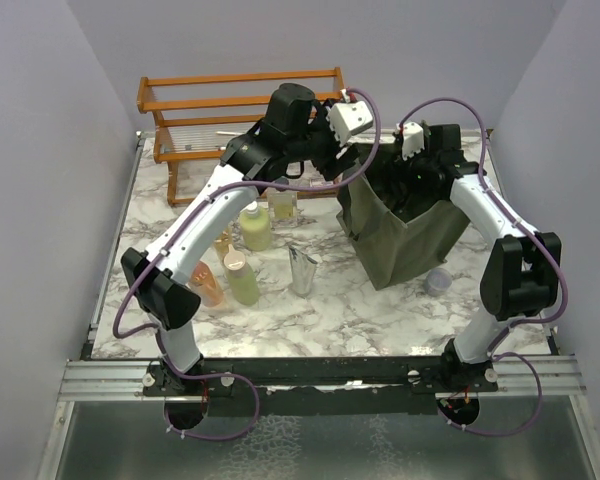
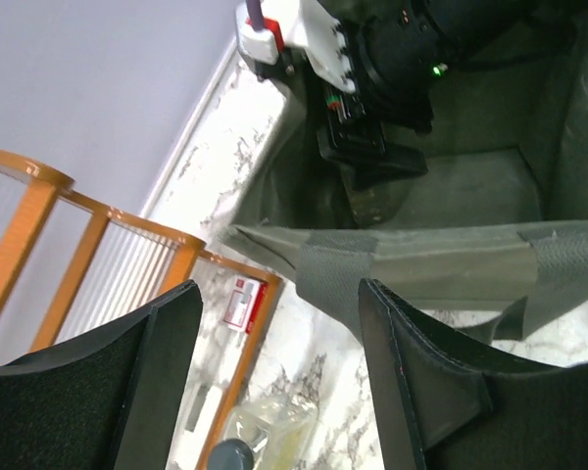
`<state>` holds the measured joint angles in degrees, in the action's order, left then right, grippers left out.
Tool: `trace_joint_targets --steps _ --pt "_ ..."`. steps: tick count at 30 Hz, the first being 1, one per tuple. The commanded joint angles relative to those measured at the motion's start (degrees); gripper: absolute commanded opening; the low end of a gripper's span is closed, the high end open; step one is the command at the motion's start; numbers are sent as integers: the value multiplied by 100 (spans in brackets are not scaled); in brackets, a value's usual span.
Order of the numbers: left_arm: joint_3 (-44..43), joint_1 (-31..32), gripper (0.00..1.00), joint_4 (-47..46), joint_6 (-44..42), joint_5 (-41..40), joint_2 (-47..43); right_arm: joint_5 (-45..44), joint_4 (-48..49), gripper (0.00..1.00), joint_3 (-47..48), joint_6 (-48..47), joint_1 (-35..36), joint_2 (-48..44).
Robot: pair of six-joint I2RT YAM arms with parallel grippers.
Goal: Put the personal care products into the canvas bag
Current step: Place the care product in the canvas bag.
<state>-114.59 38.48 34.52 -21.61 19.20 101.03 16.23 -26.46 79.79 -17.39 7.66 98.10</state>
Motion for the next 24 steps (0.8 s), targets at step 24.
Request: trace_joint_targets --steps 24 --pt "-2590 8 76 -307 290 482 2580 354 485 16 99 50 6 -529"
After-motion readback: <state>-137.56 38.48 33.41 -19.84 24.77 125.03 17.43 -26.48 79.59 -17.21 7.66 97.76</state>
